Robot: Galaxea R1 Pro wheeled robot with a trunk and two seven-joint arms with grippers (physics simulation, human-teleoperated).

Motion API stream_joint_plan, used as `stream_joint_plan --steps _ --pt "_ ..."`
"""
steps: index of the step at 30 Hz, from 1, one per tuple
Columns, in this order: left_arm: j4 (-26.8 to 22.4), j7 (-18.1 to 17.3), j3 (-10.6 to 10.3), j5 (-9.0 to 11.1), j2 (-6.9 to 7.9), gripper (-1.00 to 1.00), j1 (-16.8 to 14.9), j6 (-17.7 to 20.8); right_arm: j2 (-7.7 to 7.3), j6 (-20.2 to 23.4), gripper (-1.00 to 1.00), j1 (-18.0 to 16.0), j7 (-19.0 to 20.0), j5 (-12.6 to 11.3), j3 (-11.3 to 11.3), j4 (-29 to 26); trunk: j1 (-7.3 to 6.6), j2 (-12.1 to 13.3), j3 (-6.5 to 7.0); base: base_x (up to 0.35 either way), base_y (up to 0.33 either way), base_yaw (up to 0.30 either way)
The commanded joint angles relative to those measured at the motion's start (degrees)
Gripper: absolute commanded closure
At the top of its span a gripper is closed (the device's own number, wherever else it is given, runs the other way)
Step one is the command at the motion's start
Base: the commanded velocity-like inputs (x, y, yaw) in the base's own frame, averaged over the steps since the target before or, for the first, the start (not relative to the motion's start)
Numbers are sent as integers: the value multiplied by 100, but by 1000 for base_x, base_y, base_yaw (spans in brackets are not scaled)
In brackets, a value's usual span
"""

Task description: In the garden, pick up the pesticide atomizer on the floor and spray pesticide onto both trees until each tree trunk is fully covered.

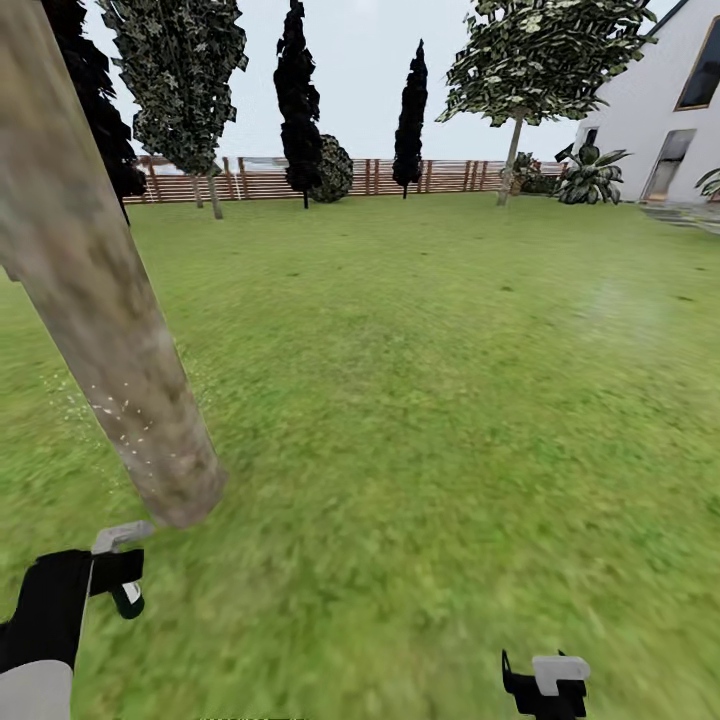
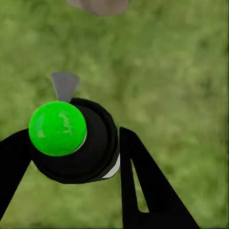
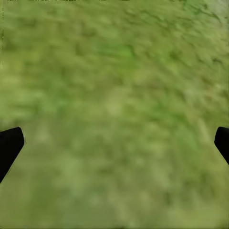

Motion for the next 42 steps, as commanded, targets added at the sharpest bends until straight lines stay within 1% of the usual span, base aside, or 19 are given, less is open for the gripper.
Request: stream_joint_plan --steps 1,2,3,4,5,6,7,9,10,12,14,16,18,24,28,30,35,42 --pt "7 1 39 -32 -1 100 -1 -135 0 3 -100 0 0 1 1 0 0 0 0 0 0 250" --pt "9 6 57 -34 25 100 -1 -250 0 2 -100 0 0 1 1 -1 0 0 0 0 0 263" --pt "10 55 119 -36 61 100 -1 -354 0 3 -100 0 0 1 1 -1 0 0 0 0 0 270" --pt "11 194 241 -35 93 100 -1 -432 0 4 -100 0 0 1 1 -2 0 0 0 0 0 263" --pt "11 488 364 -13 96 100 -1 -541 0 4 -100 0 0 1 1 -2 0 0 0 0 0 133" --pt "17 671 412 0 66 100 -1 -655 0 3 -100 0 0 1 -1 3 0 0 0 0 0 54" --pt "28 719 428 14 45 100 -1 -708 0 1 -100 0 0 1 -3 5 0 0 0 18 0 28" --pt "184 734 434 34 24 100 -1 -749 0 2 -100 0 0 1 -4 7 0 0 0 102 -46 11" --pt "486 732 437 34 25 100 -4 -769 0 1 -100 0 0 1 -3 7 0 0 0 219 -147 1" --pt "570 731 451 44 29 100 -2 -776 0 4 -100 0 0 1 -3 7 0 0 0 233 -158 0" --pt "583 731 448 108 25 100 -5 -779 0 6 -100 0 0 1 -4 7 0 0 0 237 -161 0" --pt "590 731 446 216 22 100 -3 -781 0 7 -100 0 0 1 -2 7 0 0 0 238 -163 0" --pt "591 731 440 236 22 100 -4 -781 0 7 -100 0 0 1 0 6 0 0 0 231 -180 0" --pt "592 739 437 243 14 100 -4 -781 8 7 -100 0 0 1 1 7 0 0 0 92 -249 0" --pt "585 740 429 236 -60 100 -4 -781 9 7 -100 0 0 1 1 5 0 0 0 3 -272 163" --pt "583 740 428 235 -72 100 -5 -781 9 7 -100 0 0 1 1 5 0 0 0 66 -271 264" --pt "583 740 432 234 -81 100 -6 -784 9 7 -100 0 0 1 1 4 0 0 0 161 -246 263" --pt "576 740 433 234 -75 100 -7 -785 9 0 -100 0 0 1 1 2 0 0 0 176 -238 49"
